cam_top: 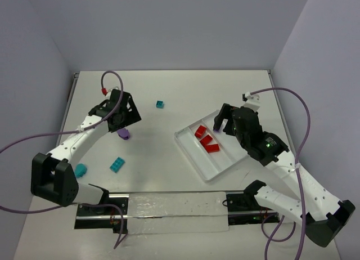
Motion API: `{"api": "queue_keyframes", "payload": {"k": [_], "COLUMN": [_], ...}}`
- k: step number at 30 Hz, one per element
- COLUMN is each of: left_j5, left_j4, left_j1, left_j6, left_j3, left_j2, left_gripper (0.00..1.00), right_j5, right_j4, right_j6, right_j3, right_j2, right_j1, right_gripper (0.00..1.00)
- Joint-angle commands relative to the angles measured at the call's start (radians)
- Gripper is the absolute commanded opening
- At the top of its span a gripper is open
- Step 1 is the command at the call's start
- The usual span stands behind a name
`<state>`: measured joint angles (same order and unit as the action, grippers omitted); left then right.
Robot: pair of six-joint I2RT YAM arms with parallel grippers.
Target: Sort the legos into containers by color
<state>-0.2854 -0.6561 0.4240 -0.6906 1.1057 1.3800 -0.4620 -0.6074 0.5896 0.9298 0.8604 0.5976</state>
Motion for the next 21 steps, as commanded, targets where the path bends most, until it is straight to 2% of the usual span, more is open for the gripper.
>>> {"api": "queue_keyframes", "payload": {"k": [1,7,14,19,21], "left_j5": [-0.024,-0.124,-0.097,-0.102,-0.102], "left_j4": [0.021,0.019,0.07,0.105,0.114], "left_j1": [-0.074,-0.114,-0.154,-0.165,-0.165], "left_j6": [-0.09,-0.191,-0.228,-0.252,-0.254], "left_j3": [-0.034,0.01,0.006,-0.007,-0.01], "left_j2": [0.036,0.189,0.283,0.341,0.353], "left_gripper": [0.97,0.97,0.97,0.85,0.73], "right_j5": [0.051,0.057,0.057,0.059,0.058], "right_j4": [0.085,0.085,0.089,0.092,0.093], "right_j6": [-0.001,0.001,0.003,0.003,0.004], "right_j3": [0.01,0.008,0.001,0.0,0.0], "right_j2": [-0.008,-0.009,-0.006,0.009,0.008], "right_j1": [-0.004,-0.003,-0.004,-0.004,-0.004], "right_gripper": [0.92,0.92,0.92,0.92,0.92]}}
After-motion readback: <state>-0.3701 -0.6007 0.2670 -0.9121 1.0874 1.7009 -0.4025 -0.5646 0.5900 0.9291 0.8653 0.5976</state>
